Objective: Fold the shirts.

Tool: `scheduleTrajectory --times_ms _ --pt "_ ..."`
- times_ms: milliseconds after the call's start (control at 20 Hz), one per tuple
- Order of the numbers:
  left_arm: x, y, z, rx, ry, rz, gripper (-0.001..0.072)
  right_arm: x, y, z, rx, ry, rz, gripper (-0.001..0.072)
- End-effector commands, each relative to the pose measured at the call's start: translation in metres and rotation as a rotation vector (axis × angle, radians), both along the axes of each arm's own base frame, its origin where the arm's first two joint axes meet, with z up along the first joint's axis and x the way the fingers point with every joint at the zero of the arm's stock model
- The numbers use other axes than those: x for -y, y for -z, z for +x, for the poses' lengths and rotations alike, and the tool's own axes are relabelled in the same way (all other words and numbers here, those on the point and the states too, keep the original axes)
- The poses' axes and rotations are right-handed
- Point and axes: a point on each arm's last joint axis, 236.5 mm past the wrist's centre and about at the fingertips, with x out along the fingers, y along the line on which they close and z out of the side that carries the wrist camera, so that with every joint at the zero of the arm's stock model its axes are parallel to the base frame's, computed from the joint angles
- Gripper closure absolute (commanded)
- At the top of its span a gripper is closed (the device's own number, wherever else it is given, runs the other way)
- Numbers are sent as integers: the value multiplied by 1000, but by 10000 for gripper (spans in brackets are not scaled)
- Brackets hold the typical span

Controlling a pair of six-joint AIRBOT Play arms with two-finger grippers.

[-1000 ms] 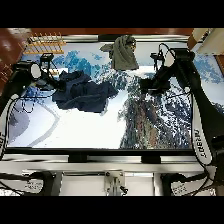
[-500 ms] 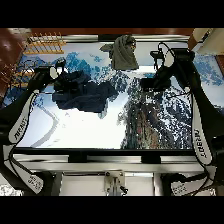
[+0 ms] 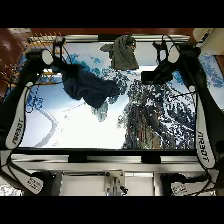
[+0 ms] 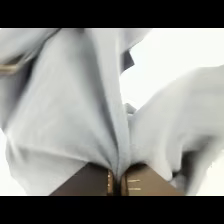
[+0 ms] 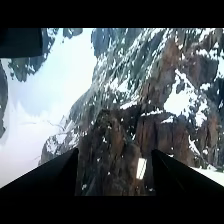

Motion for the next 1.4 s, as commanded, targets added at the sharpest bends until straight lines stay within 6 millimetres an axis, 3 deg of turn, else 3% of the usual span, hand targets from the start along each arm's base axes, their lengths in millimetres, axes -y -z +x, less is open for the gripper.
scheduleTrajectory --times_ms 0,50,100,150,200,300,350,450,600,650,700,750,850,950,1000,1050,1150,1350 --pt "53 -165 -47 323 139 -60 676 19 -80 4 193 37 -14 158" --pt "72 -199 -76 376 188 -86 676 33 -111 0 265 63 -34 158" --pt "90 -219 -102 402 238 -104 676 50 -145 -8 342 102 -61 158" --pt "108 -226 -126 401 290 -117 676 68 -177 -19 414 148 -88 158" --pt "124 -219 -145 362 327 -125 676 84 -203 -33 473 184 -111 158" --pt "154 -169 -177 213 411 -80 676 105 -239 -65 544 228 -142 158" --pt "165 -132 -190 133 450 -35 676 107 -246 -82 543 232 -138 158" --pt "181 -52 -216 -38 479 28 676 108 -243 -111 481 218 -136 158" --pt "193 53 -256 -249 444 65 646 92 -216 -134 336 156 -107 158" --pt "196 70 -269 -300 449 68 437 86 -207 -134 308 140 -92 158" --pt "198 78 -277 -337 455 71 168 81 -194 -133 273 126 -84 156" --pt "196 77 -279 -348 455 75 2 79 -177 -131 226 116 -88 68" --pt "170 62 -267 -337 459 141 -4 77 -129 -129 95 81 -119 33" --pt "108 47 -245 -324 427 294 -3 78 -73 -135 -69 31 -167 35" --pt "74 42 -238 -352 381 332 -3 78 -44 -142 -153 10 -183 36" --pt "51 40 -237 -394 341 311 -2 76 -20 -149 -224 -7 -184 37" --pt "37 47 -246 -487 314 164 -2 60 23 -162 -338 -58 -125 37" --pt "50 105 -281 -659 276 -56 -2 25 79 -184 -521 -42 149 38"
